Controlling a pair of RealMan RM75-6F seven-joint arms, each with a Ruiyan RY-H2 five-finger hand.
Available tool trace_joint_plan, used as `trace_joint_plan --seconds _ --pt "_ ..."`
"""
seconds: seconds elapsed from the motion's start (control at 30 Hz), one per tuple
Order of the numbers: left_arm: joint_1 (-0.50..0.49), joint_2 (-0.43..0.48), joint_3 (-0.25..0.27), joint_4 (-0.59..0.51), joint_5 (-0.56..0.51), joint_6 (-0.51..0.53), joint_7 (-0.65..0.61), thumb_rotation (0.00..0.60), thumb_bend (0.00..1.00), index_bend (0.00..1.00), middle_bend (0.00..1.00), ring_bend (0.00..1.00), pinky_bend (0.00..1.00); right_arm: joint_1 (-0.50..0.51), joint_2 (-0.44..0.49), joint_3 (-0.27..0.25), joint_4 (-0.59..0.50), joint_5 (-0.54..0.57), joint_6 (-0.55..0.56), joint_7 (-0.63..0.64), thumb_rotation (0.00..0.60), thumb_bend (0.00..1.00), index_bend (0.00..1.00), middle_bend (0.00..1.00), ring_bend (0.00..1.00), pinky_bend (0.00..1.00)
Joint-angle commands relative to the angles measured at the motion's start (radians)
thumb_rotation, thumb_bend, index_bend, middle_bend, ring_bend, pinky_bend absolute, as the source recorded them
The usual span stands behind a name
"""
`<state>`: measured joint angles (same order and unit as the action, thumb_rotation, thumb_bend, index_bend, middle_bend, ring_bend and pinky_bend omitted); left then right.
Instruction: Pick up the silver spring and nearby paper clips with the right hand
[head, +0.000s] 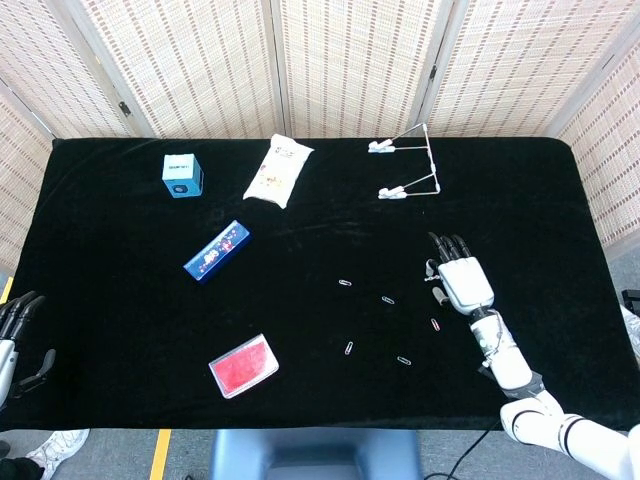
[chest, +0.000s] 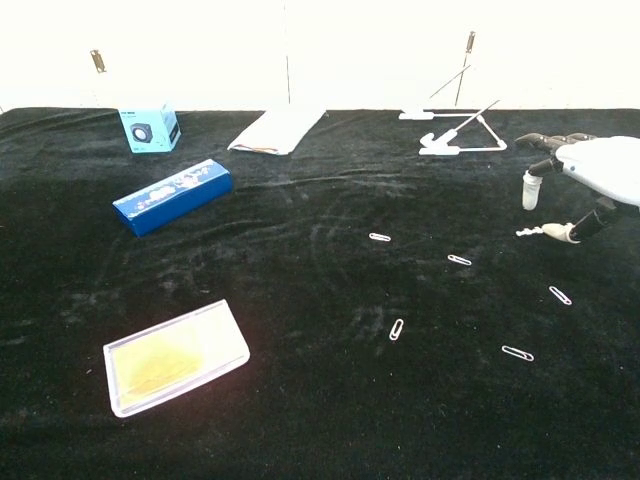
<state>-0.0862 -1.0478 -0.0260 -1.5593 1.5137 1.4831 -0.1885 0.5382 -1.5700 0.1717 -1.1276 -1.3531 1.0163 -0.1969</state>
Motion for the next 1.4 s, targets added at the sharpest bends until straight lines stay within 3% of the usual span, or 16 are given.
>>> trace_joint_plan --seconds 0.03,0.7,1.4 --pt "0.001 0.002 0.001 0.002 0.002 0.001 -0.005 0.600 0.51 0.01 0.06 0.06 0.00 0.002 -0.035 0.006 0.044 0.024 0.009 -0.020 0.600 0.36 0.44 0.00 0.00 0.00" --pt "0.003 0.007 -0.005 0.012 -0.004 0.001 -0.032 0.600 0.51 0.01 0.06 0.06 0.00 0.037 -0.148 0.012 0.201 0.077 -0.027 -0.024 0.600 0.36 0.44 0.00 0.00 0.00" --pt "0.010 0.011 -0.007 0.023 0.001 0.012 -0.060 0.600 0.51 0.00 0.06 0.06 0.00 0.057 -0.192 0.012 0.259 0.090 -0.046 -0.025 0.600 0.36 0.48 0.00 0.00 0.00"
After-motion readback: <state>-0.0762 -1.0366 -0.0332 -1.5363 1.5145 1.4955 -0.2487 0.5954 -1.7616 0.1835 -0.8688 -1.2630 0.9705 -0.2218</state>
